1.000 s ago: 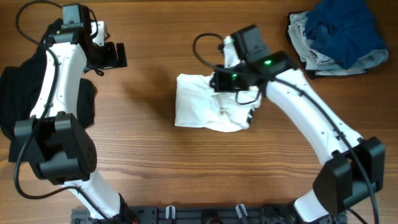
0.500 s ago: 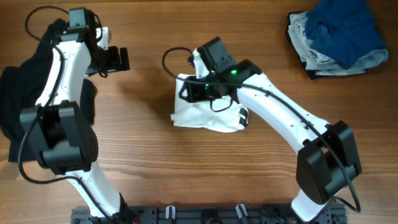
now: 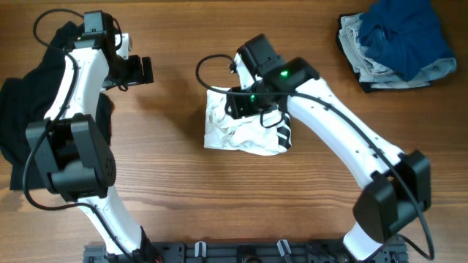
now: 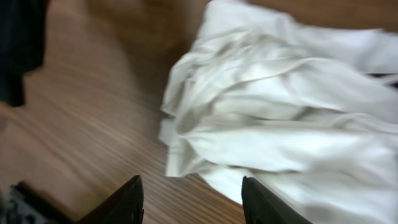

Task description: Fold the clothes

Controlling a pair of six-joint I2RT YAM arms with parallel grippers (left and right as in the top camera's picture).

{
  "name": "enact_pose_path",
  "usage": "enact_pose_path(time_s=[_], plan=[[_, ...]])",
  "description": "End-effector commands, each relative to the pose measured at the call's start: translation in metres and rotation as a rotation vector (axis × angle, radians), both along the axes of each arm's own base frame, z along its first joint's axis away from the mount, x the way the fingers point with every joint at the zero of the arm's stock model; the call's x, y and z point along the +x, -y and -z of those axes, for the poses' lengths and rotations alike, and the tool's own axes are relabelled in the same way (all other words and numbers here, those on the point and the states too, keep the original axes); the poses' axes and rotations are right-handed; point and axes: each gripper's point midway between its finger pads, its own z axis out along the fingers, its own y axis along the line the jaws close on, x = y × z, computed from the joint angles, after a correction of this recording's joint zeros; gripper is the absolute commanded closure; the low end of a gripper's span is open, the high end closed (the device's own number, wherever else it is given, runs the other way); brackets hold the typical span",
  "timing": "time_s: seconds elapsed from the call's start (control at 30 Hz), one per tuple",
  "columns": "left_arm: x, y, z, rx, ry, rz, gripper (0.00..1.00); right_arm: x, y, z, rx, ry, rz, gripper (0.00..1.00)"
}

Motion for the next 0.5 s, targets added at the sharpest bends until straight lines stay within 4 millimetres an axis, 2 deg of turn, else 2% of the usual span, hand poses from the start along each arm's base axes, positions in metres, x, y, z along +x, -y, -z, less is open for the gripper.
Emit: enact_pose_path(time_s=[0.0,0.03,0.17,0.23,0.37,0.47], plan=[[0.004,0.001,0.001,-0.017,0.007,-0.003,0.0,0.019,0.042,-0.015,-0.158,0.1,0.131,0.41],[0.004,0.002,0.001,-0.017,0.006,-0.003,0.0,0.02,0.052,-0.014,-0.178,0.085,0.173,0.38],[0.004,0.001,0.001,-0.017,0.007,-0.003,0.0,0.018,0.08,-0.007,-0.191,-0.001,0.288,0.35],[0.004,0.001,0.001,-0.017,0.007,-0.003,0.0,0.015,0.086,-0.001,-0.186,-0.038,0.297,0.34],[0.004,0.002,0.001,-0.017,0.006,-0.003,0.0,0.006,0.096,0.025,-0.213,-0.089,0.311,0.34],[0.004,0.002,0.001,-0.017,0.006,-0.004,0.0,0.003,0.098,0.042,-0.215,-0.103,0.322,0.34]])
